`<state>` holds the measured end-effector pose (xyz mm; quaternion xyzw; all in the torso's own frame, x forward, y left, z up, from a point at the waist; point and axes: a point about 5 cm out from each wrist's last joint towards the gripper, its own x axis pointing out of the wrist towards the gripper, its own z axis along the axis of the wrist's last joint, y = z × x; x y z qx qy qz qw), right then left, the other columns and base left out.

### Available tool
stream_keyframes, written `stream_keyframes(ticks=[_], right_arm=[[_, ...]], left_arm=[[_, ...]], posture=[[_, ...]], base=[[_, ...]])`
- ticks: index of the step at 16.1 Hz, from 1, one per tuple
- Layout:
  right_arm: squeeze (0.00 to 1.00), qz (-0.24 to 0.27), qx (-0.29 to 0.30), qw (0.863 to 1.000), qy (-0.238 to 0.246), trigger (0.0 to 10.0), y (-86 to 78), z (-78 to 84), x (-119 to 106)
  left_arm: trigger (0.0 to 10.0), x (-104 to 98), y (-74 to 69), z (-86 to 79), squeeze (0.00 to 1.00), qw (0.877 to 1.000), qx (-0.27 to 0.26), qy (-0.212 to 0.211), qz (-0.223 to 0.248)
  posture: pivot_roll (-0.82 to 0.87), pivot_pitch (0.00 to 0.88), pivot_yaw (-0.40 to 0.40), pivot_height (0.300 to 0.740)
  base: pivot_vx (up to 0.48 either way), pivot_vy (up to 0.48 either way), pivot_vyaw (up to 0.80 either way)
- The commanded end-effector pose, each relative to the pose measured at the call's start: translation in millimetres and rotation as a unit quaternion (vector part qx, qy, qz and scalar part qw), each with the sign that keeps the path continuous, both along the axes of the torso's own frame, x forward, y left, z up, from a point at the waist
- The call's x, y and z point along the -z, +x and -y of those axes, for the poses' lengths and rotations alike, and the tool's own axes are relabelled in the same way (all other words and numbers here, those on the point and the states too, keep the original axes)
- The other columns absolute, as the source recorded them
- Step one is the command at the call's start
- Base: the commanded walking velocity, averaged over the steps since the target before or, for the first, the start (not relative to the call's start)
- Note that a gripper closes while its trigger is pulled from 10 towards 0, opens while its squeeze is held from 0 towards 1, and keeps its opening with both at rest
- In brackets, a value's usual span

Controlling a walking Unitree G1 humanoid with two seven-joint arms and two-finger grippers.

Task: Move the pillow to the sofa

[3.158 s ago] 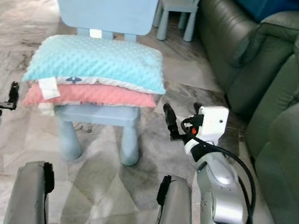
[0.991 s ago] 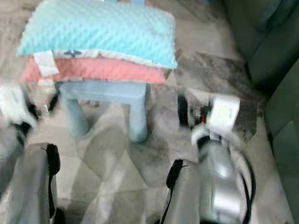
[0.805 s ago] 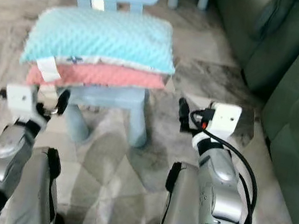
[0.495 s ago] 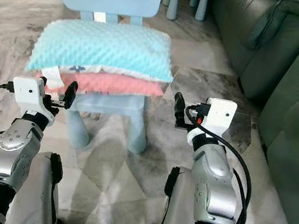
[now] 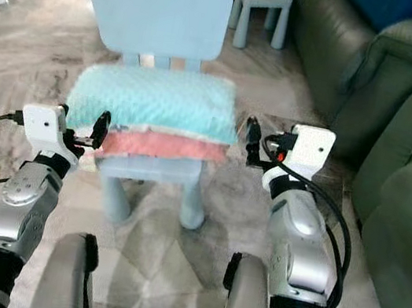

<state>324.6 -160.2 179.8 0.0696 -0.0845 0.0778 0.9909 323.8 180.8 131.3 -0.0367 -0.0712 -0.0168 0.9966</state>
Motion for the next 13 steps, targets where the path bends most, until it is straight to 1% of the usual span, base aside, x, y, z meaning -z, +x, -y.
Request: stream_keyframes(ticks=[1,3,4,8,13], right_arm=[[0.0,0.008,-0.002,1.0,0.003,10.0,1.3,-2.7,-4.1],[0.0,0.011,-0.003,1.0,0.003,10.0,1.8,-3.7,-5.6],[0.0,0.014,-0.005,1.0,0.001,10.0,1.9,-4.0,-6.7],[0.0,0.016,-0.006,1.0,0.0,10.0,1.4,-3.2,-9.1],[0.0,0.022,-0.005,1.0,-0.001,10.0,0.5,-2.3,-14.6]], left_arm=[[10.0,0.2,1.2,1.2,0.0,1.0,0.005,0.008,-0.004],[10.0,-1.5,3.6,2.9,0.0,1.0,0.007,0.007,-0.001],[10.0,-2.6,4.3,4.6,0.0,1.0,0.01,0.005,0.002],[10.0,-4.3,4.5,7.6,0.0,1.0,0.013,0.004,0.007],[10.0,-4.1,6.1,12.1,0.0,1.0,0.013,-0.001,0.009]], posture=[[-0.15,0.0,0.066,0.521],[-0.15,0.0,0.064,0.541],[-0.16,0.0,0.06,0.561],[-0.16,0.0,0.054,0.591],[-0.18,0.0,0.046,0.656]], base=[[0.0,0.0,0.0],[0.0,0.0,0.0],[0.0,0.0,0.0],[0.0,0.0,0.0],[0.0,0.0,0.0]])
